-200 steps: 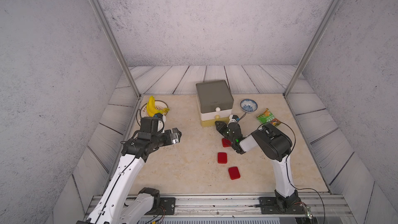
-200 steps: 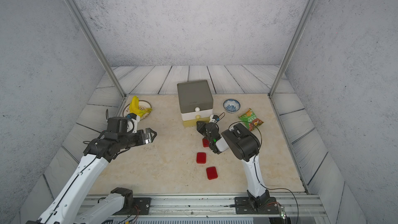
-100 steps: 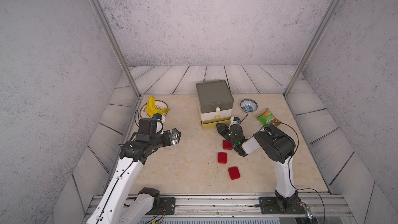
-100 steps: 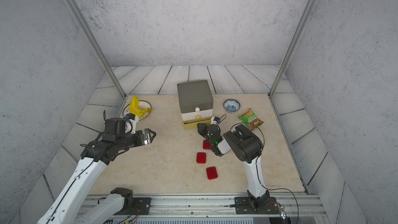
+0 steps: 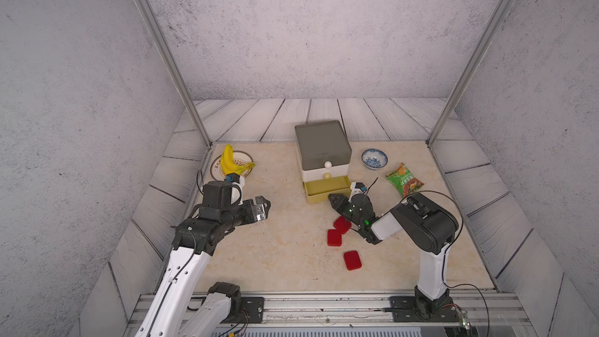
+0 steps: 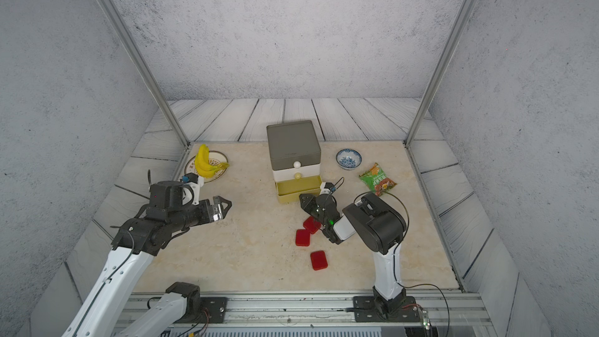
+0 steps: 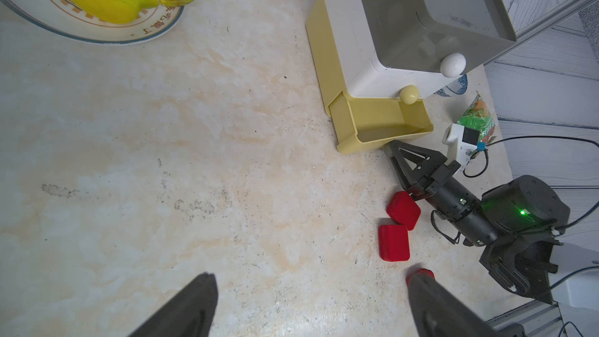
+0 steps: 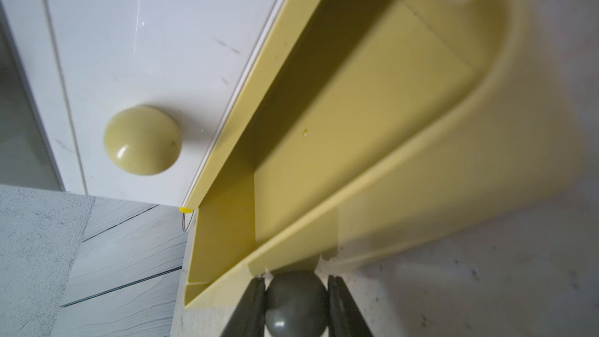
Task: Place the brooch boxes into the drawer by color
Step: Open the drawer in the storage box.
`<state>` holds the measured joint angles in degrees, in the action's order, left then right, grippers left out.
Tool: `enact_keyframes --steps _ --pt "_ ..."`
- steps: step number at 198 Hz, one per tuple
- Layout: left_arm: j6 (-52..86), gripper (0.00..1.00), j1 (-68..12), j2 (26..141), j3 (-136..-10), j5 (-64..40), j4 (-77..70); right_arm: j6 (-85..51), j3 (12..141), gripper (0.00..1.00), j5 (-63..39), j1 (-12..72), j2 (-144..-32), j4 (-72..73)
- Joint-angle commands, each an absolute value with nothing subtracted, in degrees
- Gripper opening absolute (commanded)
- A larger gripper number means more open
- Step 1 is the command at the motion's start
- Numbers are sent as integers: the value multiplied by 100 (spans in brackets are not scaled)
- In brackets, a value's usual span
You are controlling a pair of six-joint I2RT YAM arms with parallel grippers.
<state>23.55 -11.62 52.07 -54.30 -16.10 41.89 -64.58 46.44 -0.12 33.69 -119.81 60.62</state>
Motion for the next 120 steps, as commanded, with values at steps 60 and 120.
enact_keyframes --steps 60,120 --pt "2444 98 -1099 4820 -5638 -1648 4581 -6429 3837 18 -183 3432 -11227 5862" --pt "2441 98 -1099 4772 -5678 -1661 4746 -6443 3439 18 -141 3637 -10992 5963"
